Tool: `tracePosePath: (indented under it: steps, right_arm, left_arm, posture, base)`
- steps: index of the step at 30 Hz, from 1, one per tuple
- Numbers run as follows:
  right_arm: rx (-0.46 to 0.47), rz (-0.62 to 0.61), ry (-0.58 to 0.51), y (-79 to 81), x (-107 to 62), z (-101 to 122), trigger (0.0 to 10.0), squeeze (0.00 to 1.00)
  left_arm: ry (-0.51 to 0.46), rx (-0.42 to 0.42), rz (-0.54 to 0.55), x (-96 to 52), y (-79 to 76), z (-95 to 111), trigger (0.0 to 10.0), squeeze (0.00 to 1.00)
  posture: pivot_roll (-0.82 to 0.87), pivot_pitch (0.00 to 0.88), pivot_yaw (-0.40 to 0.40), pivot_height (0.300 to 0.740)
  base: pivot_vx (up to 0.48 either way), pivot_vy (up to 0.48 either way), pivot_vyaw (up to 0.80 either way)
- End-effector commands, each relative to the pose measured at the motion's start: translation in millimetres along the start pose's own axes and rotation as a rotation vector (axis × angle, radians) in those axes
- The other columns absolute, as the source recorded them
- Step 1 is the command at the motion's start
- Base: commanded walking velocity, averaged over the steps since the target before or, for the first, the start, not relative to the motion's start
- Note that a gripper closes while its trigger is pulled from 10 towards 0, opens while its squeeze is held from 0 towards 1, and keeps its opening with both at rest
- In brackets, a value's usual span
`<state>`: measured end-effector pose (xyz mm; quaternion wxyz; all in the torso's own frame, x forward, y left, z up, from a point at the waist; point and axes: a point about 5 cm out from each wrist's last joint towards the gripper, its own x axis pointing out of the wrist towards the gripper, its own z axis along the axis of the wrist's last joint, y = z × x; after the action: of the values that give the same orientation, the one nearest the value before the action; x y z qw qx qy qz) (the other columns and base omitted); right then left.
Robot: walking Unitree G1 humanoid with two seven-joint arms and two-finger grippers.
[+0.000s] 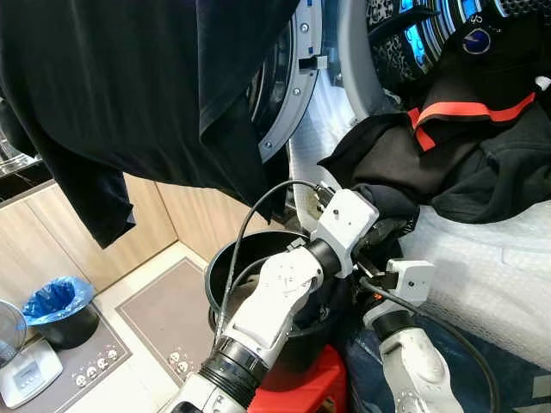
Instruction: Clothes washing
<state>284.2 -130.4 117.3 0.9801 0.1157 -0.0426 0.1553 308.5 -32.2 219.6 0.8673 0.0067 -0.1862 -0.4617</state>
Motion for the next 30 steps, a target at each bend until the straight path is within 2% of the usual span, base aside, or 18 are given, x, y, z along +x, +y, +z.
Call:
tracePosePath:
  steps: [1,10,13,14,18,22,23,27,29,30]
  right_arm:
    - [0.028,0.045,0.035,5.0,-2.4,-7.2,0.0,0.00]
    - [0.047,0.105,0.013,-1.1,-9.6,0.5,0.0,0.00]
    - [0.044,0.124,0.016,-7.6,-10.3,1.0,0.0,0.00]
    - [0.033,0.153,0.026,-13.5,-10.2,1.9,0.0,0.00]
    - [0.026,0.179,0.027,-18.9,-10.4,4.2,0.0,0.00]
    - [0.018,0.246,0.031,-26.1,-12.5,10.3,0.0,0.00]
    - [0.018,0.275,0.033,-29.6,-13.4,13.2,0.0,0.00]
    - [0.010,0.309,0.043,-33.0,-14.3,15.1,0.0,0.00]
    - [-0.010,0.392,0.079,-37.1,-18.2,17.8,0.0,0.00]
    - [-0.010,0.392,0.079,-37.1,-18.2,17.8,0.0,0.00]
  left_arm:
    - [-0.146,-0.060,-0.068,16.9,-22.6,27.7,10.0,1.00]
    - [-0.114,-0.038,-0.173,0.9,-26.0,22.6,10.0,1.00]
    - [-0.084,-0.017,-0.227,-7.6,-26.8,20.5,10.0,1.00]
    - [-0.054,0.006,-0.264,-15.2,-26.9,19.0,10.0,1.00]
    - [-0.016,0.025,-0.301,-22.9,-27.4,17.2,10.0,1.00]
    - [0.044,0.091,-0.326,-39.2,-23.5,17.5,10.0,1.00]
    - [0.079,0.119,-0.329,-47.1,-19.1,18.3,10.0,0.00]
    - [0.120,0.124,-0.331,-55.5,-14.3,20.1,10.0,0.00]
    - [0.186,0.142,-0.340,-74.3,-4.2,23.2,10.0,0.00]
    - [0.186,0.142,-0.340,-74.3,-4.2,23.2,10.0,0.00]
  posture:
    - [-0.08,0.000,0.070,0.740]
    - [-0.07,0.000,0.071,0.740]
    - [-0.06,0.003,0.070,0.740]
    - [-0.06,0.009,0.070,0.740]
    - [-0.05,0.013,0.063,0.740]
    - [-0.04,0.017,0.055,0.740]
    - [-0.04,0.022,0.049,0.740]
    - [-0.03,0.024,0.046,0.740]
    - [-0.03,0.026,0.043,0.740]
    - [-0.03,0.026,0.043,0.740]
  base:
    - [0.000,0.000,0.00]
    - [0.000,0.000,0.00]
    - [0.000,0.000,0.00]
    - [0.000,0.000,0.00]
    - [0.000,0.000,0.00]
    - [0.000,0.000,0.00]
    - [0.000,0.000,0.00]
    - [0.000,0.000,0.00]
    - [0.000,0.000,0.00]
    - [0.000,0.000,0.00]
